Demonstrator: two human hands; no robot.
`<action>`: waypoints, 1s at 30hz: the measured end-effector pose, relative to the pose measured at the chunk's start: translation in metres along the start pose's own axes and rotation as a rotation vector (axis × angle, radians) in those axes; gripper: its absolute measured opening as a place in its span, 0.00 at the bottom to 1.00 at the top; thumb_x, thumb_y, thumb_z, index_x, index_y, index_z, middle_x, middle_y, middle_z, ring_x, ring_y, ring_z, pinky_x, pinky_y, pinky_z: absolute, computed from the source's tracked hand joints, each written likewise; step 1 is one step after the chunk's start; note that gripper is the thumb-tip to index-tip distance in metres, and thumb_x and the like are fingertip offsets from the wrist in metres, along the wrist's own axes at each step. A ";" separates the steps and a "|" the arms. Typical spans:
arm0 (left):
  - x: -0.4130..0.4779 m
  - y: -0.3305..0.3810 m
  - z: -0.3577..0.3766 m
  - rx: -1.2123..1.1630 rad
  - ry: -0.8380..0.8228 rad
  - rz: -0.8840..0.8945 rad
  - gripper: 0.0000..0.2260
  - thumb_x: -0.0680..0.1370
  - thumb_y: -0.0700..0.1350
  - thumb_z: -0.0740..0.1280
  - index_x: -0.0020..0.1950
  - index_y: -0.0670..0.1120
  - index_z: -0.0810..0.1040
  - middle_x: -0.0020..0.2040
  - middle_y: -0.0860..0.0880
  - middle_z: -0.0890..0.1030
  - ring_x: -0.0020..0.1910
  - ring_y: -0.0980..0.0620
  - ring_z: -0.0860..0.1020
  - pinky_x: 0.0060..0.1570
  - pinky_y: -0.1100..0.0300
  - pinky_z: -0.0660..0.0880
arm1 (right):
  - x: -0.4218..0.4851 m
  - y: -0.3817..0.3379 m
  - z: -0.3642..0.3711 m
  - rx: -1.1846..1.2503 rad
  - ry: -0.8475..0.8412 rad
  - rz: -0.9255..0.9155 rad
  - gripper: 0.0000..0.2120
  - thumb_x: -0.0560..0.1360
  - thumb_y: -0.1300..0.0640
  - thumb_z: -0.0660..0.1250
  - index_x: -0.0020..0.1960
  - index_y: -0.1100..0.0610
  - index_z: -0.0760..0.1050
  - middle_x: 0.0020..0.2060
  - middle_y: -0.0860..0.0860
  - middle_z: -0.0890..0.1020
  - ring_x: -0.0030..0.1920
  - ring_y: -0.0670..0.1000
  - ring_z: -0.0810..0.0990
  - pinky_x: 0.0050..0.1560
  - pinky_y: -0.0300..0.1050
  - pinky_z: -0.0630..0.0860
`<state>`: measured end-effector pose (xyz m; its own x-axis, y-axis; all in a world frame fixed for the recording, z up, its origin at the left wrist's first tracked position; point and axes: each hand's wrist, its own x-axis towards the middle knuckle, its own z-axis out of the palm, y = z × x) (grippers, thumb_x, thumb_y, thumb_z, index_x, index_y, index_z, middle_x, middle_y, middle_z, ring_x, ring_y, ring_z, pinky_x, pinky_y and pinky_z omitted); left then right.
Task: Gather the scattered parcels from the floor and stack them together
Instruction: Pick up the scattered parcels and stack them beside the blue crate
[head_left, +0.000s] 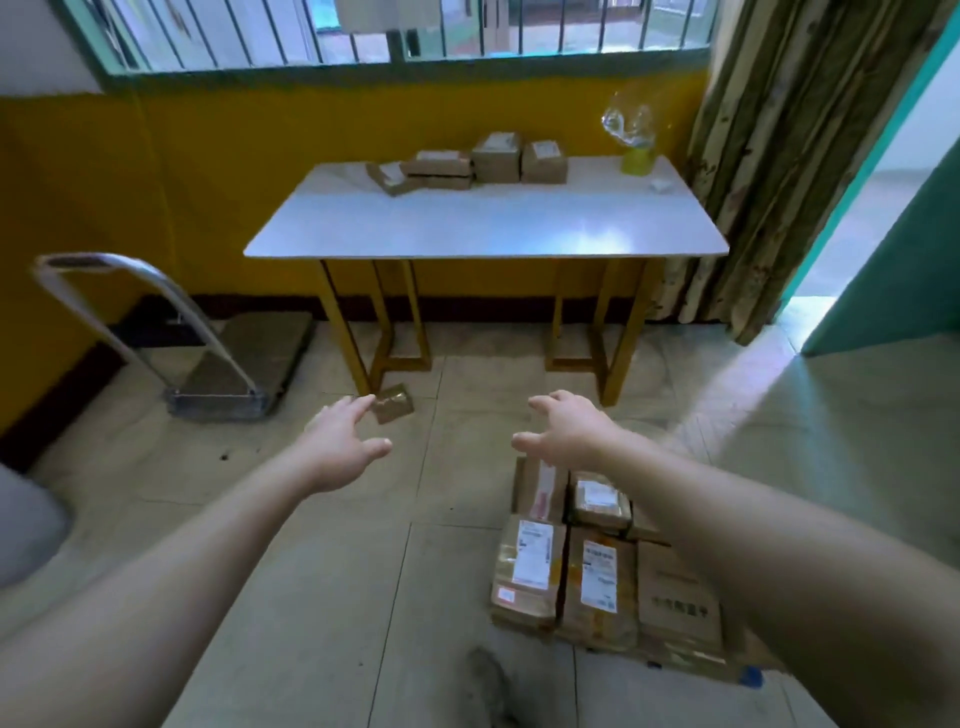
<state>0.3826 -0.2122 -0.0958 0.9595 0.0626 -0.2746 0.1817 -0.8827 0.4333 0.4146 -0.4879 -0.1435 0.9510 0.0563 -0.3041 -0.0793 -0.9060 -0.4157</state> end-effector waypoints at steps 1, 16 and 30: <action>0.013 -0.008 -0.007 0.005 0.002 -0.014 0.32 0.76 0.53 0.68 0.76 0.54 0.57 0.78 0.48 0.57 0.76 0.46 0.55 0.72 0.46 0.57 | 0.014 -0.007 0.000 0.000 -0.001 -0.009 0.38 0.67 0.31 0.65 0.73 0.44 0.62 0.72 0.51 0.66 0.67 0.56 0.70 0.58 0.54 0.74; 0.188 -0.078 -0.103 0.070 -0.002 -0.178 0.33 0.76 0.55 0.68 0.77 0.54 0.56 0.78 0.47 0.55 0.76 0.45 0.56 0.72 0.45 0.58 | 0.202 -0.121 -0.024 0.017 -0.108 -0.119 0.37 0.73 0.35 0.64 0.76 0.49 0.59 0.74 0.53 0.62 0.70 0.58 0.66 0.65 0.56 0.70; 0.376 -0.171 -0.163 0.085 -0.182 0.022 0.31 0.77 0.55 0.66 0.77 0.53 0.56 0.78 0.46 0.55 0.76 0.46 0.54 0.73 0.48 0.57 | 0.329 -0.226 0.026 0.058 -0.091 0.122 0.35 0.73 0.35 0.62 0.75 0.50 0.60 0.73 0.53 0.64 0.68 0.56 0.68 0.63 0.54 0.72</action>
<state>0.7472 0.0381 -0.1334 0.9068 -0.0358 -0.4201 0.1347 -0.9197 0.3689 0.7380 -0.2538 -0.1716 0.9024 -0.0128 -0.4308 -0.2124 -0.8829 -0.4187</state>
